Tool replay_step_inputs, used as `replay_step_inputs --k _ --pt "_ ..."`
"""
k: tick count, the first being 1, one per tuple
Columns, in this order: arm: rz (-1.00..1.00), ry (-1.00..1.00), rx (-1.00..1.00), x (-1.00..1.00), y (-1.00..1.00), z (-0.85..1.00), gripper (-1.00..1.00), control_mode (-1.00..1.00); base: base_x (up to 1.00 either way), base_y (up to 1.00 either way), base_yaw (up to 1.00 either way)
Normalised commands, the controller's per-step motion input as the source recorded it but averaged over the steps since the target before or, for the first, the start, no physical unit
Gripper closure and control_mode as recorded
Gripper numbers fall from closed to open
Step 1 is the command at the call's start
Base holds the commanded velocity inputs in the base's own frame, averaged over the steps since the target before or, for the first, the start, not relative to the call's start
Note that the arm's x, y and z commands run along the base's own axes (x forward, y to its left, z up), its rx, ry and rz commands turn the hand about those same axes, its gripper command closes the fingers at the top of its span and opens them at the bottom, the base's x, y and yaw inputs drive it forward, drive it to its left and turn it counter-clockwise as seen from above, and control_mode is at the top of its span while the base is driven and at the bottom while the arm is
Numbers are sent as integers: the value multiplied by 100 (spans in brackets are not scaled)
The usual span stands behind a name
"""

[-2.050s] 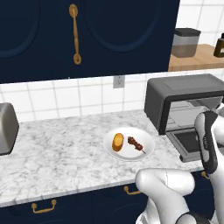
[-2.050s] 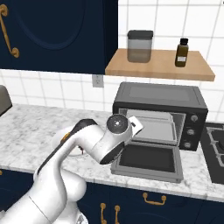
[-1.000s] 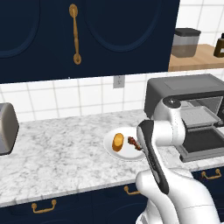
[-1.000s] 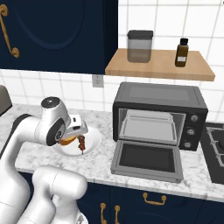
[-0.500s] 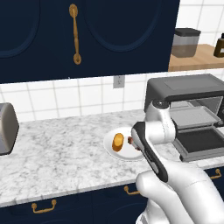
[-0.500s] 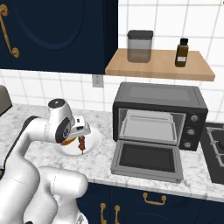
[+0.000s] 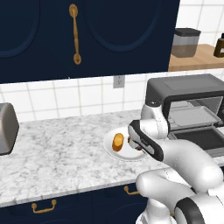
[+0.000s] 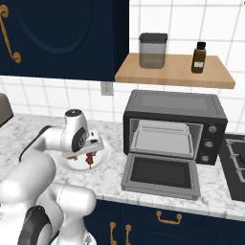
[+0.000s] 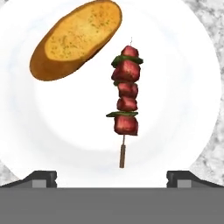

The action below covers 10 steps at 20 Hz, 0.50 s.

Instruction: Pick up the kebab skewer and baguette bread, and place them inside the toaster oven. Close the toaster oven door and start by setting the timer.

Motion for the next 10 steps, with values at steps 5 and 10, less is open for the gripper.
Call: replay_step_inputs --k 5,10 --pt "0 9 0 0 0 -40 -100 -100 0 0 0" --pt "0 5 0 15 -1 -26 -100 -100 0 0 0"
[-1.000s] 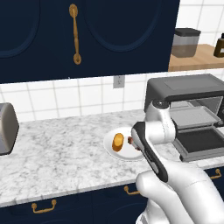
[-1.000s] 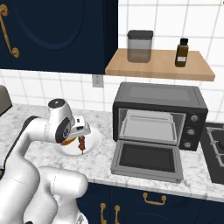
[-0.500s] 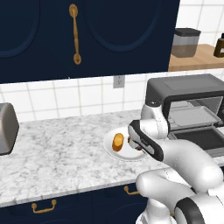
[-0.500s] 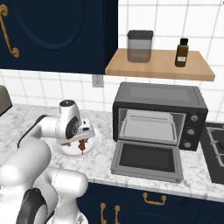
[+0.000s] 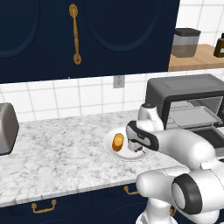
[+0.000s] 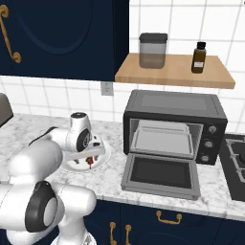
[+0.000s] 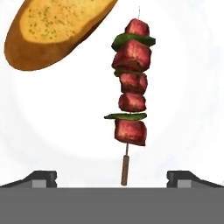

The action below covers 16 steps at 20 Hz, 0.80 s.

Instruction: Pick up the kebab skewer and baguette bread, and place them inside the toaster oven. Close the toaster oven door and start by setting the timer.

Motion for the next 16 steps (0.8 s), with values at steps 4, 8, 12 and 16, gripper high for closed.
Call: replay_step_inputs --k 4,8,12,16 --pt "0 7 0 28 -3 -19 -100 -100 0 0 0" --pt "0 4 0 21 -3 -15 -100 -100 0 0 0" --pt "0 1 0 19 -2 -15 -100 -100 0 0 0" --pt "0 0 0 5 -3 -16 -100 -100 0 0 0"
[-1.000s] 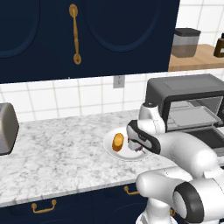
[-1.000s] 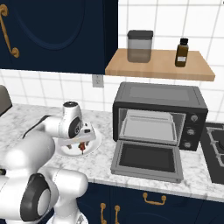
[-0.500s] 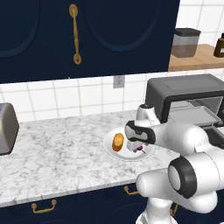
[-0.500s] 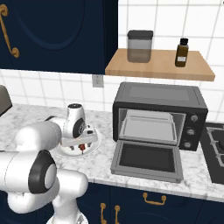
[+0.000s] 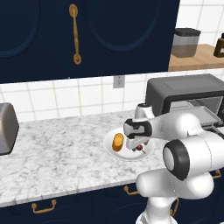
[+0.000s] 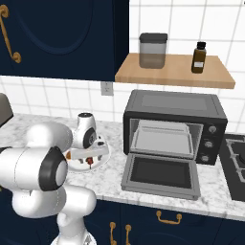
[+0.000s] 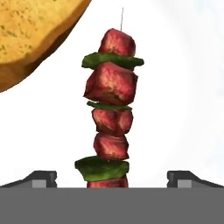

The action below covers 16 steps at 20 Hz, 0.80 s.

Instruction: Pick up the kebab skewer and baguette bread, and place them inside the toaster oven. Close the toaster oven door and start by setting the timer.

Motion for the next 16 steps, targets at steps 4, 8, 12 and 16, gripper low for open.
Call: replay_step_inputs --k 4,8,12,16 --pt "0 0 0 -6 -1 -12 -100 -100 0 0 0" --pt "0 0 0 -4 0 -24 100 -100 0 0 0" --pt "0 0 0 -2 0 -25 100 -100 0 0 0" --pt "0 0 0 -36 -13 3 100 -100 0 0 0"
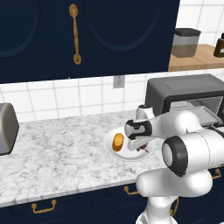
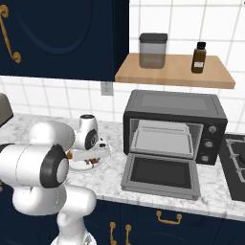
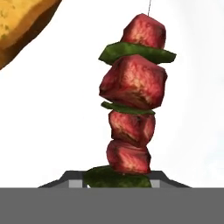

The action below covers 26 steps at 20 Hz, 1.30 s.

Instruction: Pick up the kebab skewer and baguette bread, and place them inside the toaster oven. Close the toaster oven door and start by setting the timer.

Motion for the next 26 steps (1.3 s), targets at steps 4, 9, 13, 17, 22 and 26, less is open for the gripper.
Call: replay_step_inputs --k 4,9,13,17,22,26 --pt "2 0 7 -96 -45 72 100 -100 0 0 0" --pt "0 -7 4 -87 -76 94 100 -100 0 0 0" --pt "1 -25 4 -73 -86 82 100 -100 0 0 0" --pt "0 -4 2 -26 -71 98 100 -100 0 0 0" --pt "-2 0 0 0 -72 70 100 -100 0 0 0" --pt "-3 4 -2 9 -48 31 100 -100 0 0 0"
